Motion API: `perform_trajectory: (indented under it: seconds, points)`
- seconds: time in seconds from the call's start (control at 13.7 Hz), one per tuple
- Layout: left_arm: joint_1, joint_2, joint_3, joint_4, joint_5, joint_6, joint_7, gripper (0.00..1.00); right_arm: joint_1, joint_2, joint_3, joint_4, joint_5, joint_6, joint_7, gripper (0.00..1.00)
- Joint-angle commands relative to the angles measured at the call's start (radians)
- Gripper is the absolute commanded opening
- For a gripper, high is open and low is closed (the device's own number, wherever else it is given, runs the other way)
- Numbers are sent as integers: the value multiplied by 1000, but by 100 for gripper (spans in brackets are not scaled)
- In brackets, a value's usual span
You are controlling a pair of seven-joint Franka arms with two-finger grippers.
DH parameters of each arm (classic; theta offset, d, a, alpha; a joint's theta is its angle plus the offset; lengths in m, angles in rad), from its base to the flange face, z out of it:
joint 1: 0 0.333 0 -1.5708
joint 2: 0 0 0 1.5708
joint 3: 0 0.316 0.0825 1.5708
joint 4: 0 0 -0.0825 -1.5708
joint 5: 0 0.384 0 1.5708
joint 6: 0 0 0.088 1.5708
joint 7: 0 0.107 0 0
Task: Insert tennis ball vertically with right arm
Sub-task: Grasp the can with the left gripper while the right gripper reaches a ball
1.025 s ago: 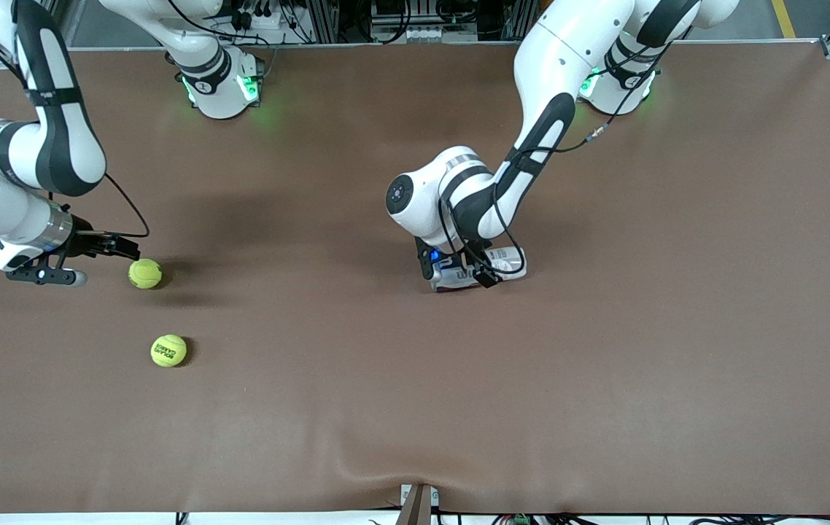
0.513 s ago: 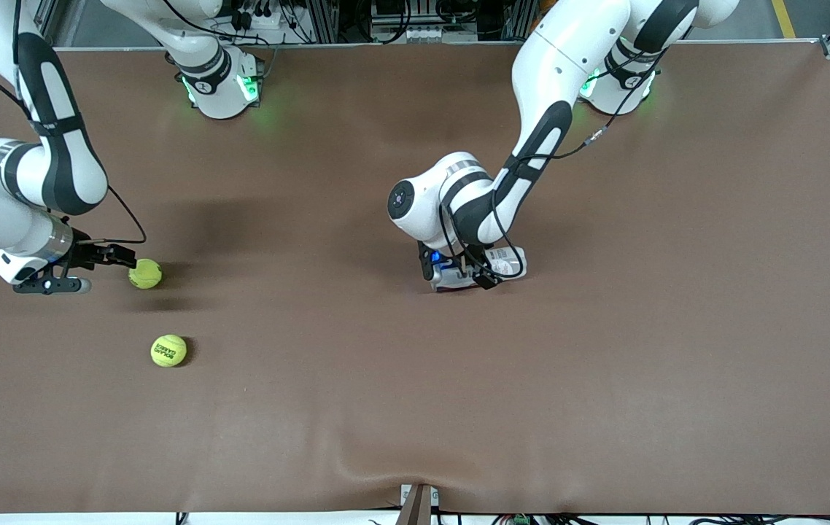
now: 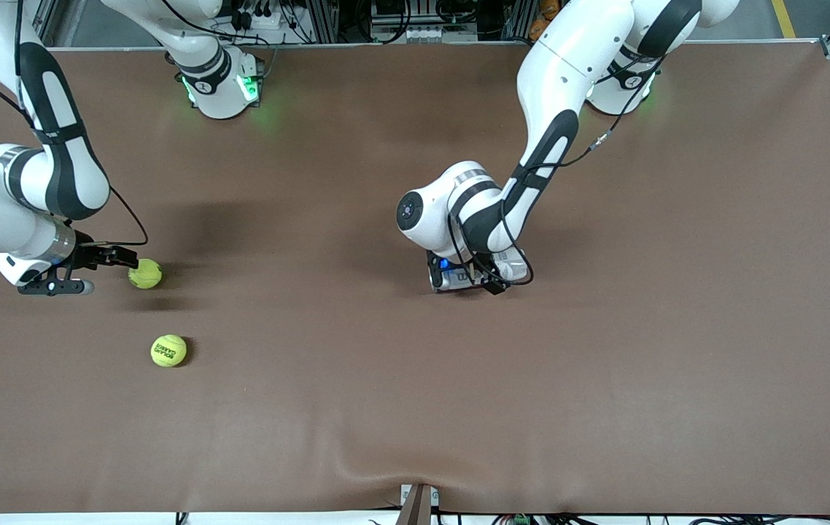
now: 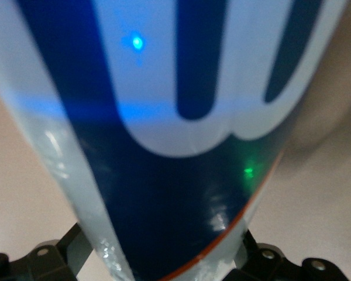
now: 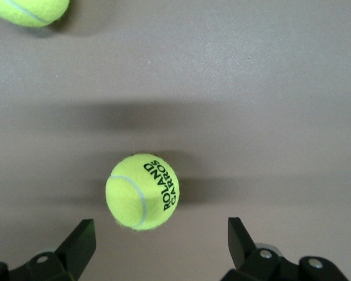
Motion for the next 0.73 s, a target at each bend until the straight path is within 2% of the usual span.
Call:
perform_trajectory:
  seconds: [0.0, 0.29, 0.37, 0.51, 0.59, 0.66]
  points:
    - [2, 25, -1, 23, 18, 3, 18, 100, -20, 8, 13, 8, -2, 10, -9, 100]
    - [7, 34, -1, 24, 21, 3, 75, 100, -24, 31, 13, 7, 0, 31, -7, 100]
    - [8, 37, -1, 26, 21, 3, 92, 93, -24, 36, 13, 4, 0, 33, -7, 100]
    - [8, 38, 0, 26, 21, 3, 116, 69, -26, 42, 13, 2, 1, 33, -7, 100]
    - [8, 38, 3, 26, 21, 3, 121, 61, -24, 43, 13, 2, 1, 34, -7, 100]
    - [8, 38, 4, 26, 21, 3, 119, 61, -24, 45, 13, 4, 1, 34, -7, 100]
